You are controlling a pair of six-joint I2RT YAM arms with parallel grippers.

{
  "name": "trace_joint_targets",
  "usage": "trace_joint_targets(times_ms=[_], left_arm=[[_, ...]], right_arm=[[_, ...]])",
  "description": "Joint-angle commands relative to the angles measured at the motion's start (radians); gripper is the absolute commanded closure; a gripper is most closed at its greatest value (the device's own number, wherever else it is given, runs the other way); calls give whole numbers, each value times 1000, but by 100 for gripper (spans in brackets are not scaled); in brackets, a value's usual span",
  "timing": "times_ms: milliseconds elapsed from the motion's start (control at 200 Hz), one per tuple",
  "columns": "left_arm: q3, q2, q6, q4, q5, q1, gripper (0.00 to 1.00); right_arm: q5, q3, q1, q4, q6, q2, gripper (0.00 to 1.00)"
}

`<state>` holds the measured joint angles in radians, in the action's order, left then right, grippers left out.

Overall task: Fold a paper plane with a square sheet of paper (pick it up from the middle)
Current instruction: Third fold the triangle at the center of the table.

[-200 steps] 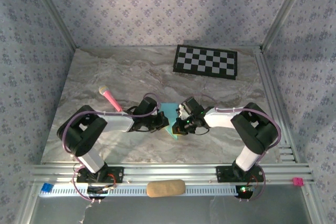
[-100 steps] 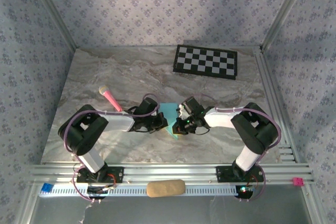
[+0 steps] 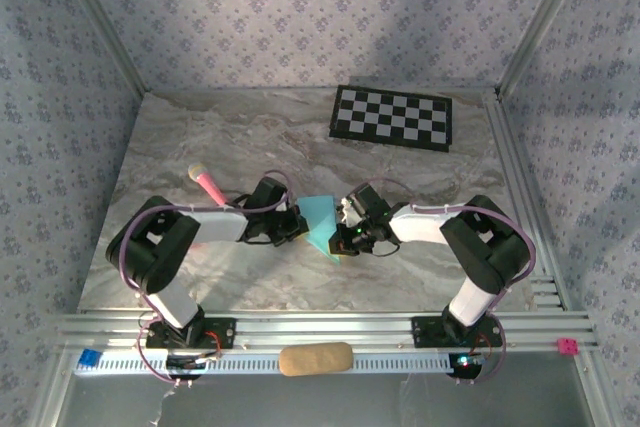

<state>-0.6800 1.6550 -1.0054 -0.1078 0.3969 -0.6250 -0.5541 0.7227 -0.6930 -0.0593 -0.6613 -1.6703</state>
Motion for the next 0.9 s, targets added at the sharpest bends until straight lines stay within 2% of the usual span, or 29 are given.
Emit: trace_joint_targets(times_ms=[0,295,460,725,894], left_arm=[[1,-30,43,127,-111,36,98],[7,-140,60,113,-123,36,94],[-7,-205,78,90,-118,-21,89],[-46,-60,85,21,-17,-95,90],[-42,11,70,51,-72,-101,93]], right_arm=[[57,-24,7,-140,25,-25,100],[42,-15,13,-140,25,-27,100],[39,-8,16,-145,59,-25,100],[30,0,20,-142,58,-15,100],[18,9,20,-133,56,-1,100]])
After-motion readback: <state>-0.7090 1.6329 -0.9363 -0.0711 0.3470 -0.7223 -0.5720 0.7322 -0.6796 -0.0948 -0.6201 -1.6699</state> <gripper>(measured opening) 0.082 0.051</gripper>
